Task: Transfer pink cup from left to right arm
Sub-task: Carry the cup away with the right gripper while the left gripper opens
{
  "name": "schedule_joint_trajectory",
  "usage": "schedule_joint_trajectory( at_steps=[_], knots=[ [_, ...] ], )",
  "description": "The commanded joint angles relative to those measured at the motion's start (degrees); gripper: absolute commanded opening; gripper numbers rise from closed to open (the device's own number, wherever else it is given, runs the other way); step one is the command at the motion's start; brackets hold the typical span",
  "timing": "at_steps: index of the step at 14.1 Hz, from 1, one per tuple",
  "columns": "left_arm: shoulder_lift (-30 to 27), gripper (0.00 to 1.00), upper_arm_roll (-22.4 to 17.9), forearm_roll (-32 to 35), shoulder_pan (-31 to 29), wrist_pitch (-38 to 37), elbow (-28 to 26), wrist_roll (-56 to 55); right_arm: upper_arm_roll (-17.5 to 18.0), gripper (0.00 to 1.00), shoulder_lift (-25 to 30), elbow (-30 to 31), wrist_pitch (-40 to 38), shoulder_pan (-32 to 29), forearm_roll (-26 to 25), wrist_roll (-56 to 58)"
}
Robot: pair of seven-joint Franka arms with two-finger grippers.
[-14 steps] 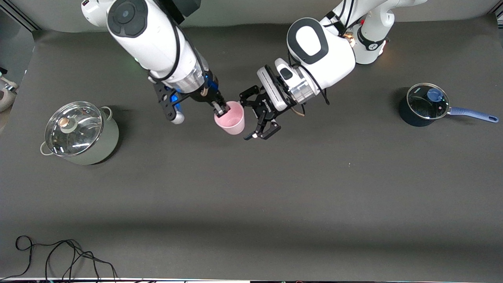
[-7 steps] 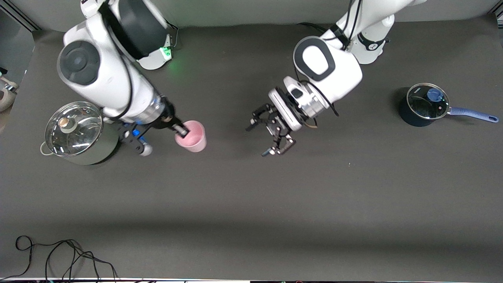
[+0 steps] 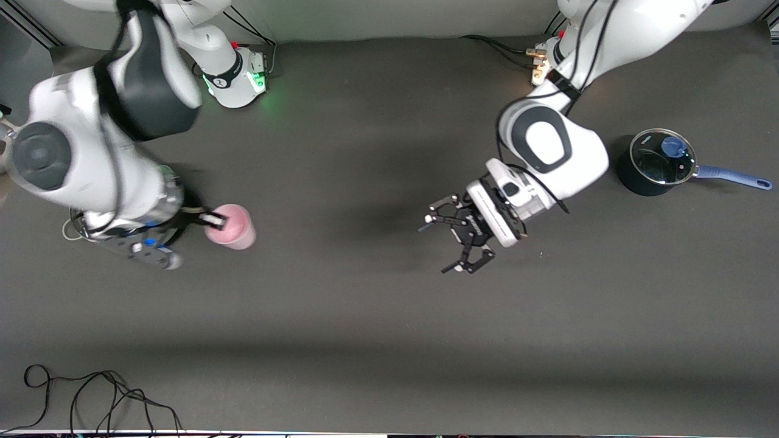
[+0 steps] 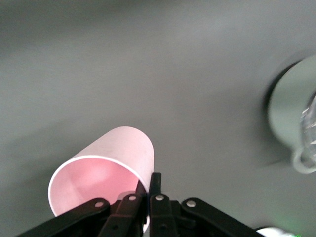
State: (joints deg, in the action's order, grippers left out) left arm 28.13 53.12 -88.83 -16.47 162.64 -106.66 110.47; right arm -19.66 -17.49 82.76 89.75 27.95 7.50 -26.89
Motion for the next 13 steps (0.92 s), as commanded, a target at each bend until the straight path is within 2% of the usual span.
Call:
schedule_joint_trajectory(
  at_steps=[1, 3, 5, 7, 9, 13],
  knots=[
    [-1.32, 0.99, 0.58, 2.86, -3.12, -4.69, -2.93, -2.27, -4.32, 0.0, 4.22, 8.79, 3.39, 0.97, -0.99, 8.77],
    [-1.59, 0.99, 0.41, 8.38, -6.01, -9.94, -3.64, -8.31, -4.77, 0.0, 5.53, 15.64, 9.79, 1.14, -0.99, 9.31],
    [-1.76, 0.99, 0.32, 19.25, -9.7, -17.85, -3.64, -20.06, -4.86, 0.0, 6.59, 21.97, 16.82, 1.14, -1.08, 11.24],
    [-2.12, 0.99, 0.32, 30.77, -14.09, -27.85, -2.77, -33.5, -4.86, 0.0, 6.33, 26.29, 22.89, 0.97, -1.08, 11.6],
    [-2.12, 0.99, 0.32, 37.83, -18.93, -39.63, -1.19, -46.6, -4.95, 0.0, 5.72, 30.77, 28.78, 0.7, -0.99, 12.65],
    [-2.03, 0.99, 0.32, 54.25, -25.53, -57.84, 3.99, -61.56, -7.15, 0.0, 3.35, 36.85, 37.85, 0.09, -0.47, 15.99]
  ],
)
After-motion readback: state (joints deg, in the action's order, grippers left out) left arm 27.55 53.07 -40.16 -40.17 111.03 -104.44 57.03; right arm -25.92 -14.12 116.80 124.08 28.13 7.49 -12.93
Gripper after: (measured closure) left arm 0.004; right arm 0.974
